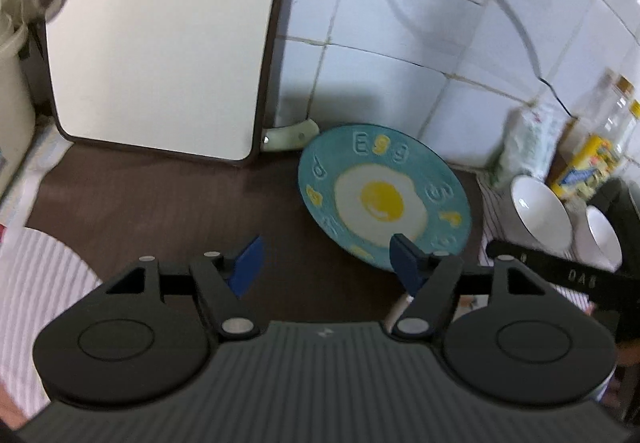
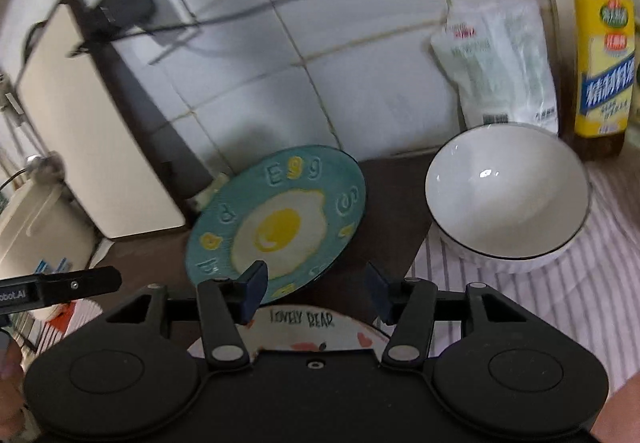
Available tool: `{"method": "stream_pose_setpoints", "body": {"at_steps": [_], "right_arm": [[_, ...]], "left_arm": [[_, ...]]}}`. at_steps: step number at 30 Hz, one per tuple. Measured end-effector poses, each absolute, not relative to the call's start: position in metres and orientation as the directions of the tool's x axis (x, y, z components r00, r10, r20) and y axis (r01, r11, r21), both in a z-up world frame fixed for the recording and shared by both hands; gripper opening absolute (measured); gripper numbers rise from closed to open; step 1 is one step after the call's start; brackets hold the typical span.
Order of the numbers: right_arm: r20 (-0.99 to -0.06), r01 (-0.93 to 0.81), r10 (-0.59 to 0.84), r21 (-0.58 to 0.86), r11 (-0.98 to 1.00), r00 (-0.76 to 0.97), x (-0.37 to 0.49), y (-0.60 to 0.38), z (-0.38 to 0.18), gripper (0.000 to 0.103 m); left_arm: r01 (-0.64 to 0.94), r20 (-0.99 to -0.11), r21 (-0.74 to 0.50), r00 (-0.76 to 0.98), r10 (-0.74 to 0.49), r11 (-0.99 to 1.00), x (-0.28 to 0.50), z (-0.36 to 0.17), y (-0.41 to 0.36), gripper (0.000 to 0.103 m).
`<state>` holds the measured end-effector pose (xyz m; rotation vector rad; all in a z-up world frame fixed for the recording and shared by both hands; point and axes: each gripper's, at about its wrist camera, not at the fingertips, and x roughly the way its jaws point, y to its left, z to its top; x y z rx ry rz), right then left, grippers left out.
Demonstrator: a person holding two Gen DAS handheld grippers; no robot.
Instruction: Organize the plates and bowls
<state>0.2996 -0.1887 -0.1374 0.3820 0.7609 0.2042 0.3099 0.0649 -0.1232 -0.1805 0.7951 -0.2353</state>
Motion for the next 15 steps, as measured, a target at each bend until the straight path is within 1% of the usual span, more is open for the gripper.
{"method": "stream_pose_setpoints", "body": {"at_steps": [4, 6, 8, 14, 15], "right_arm": [[-0.646, -0.022, 0.291, 0.39, 0.92, 0.705, 0.317, -0.179, -0.148, 0.059], [-0.659, -0.013, 0.284, 0.384, 0.923, 0.697, 0.325, -0.175, -0.153, 0.059], [-0.668, 0.008, 0.265, 0.375, 0.927, 0.695, 0.331, -0.172, -0.158, 0.059], [-0.682, 0.033, 0.25, 0.373, 0.927, 0.687, 0.344, -0.168, -0.171, 0.059], [-0.681, 0.034, 0.253, 0.378, 0.925, 0.687, 0.345, -0.169, -0.172, 0.059]], "left_arm": [[0.109, -0.69, -0.305, 0.66, -0.298, 0.946, 0.341, -0.146, 0.07, 0.069], [0.105, -0.697, -0.278, 0.662, -0.276, 0.955, 0.351, -0.152, 0.066, 0.069], [0.137, -0.691, -0.244, 0.67, -0.271, 0.96, 0.359, -0.156, 0.06, 0.069], [0.195, -0.7, -0.196, 0.659, -0.276, 0.961, 0.382, -0.173, 0.046, 0.069], [0.201, -0.701, -0.198, 0.655, -0.282, 0.959, 0.385, -0.175, 0.046, 0.067]]}}
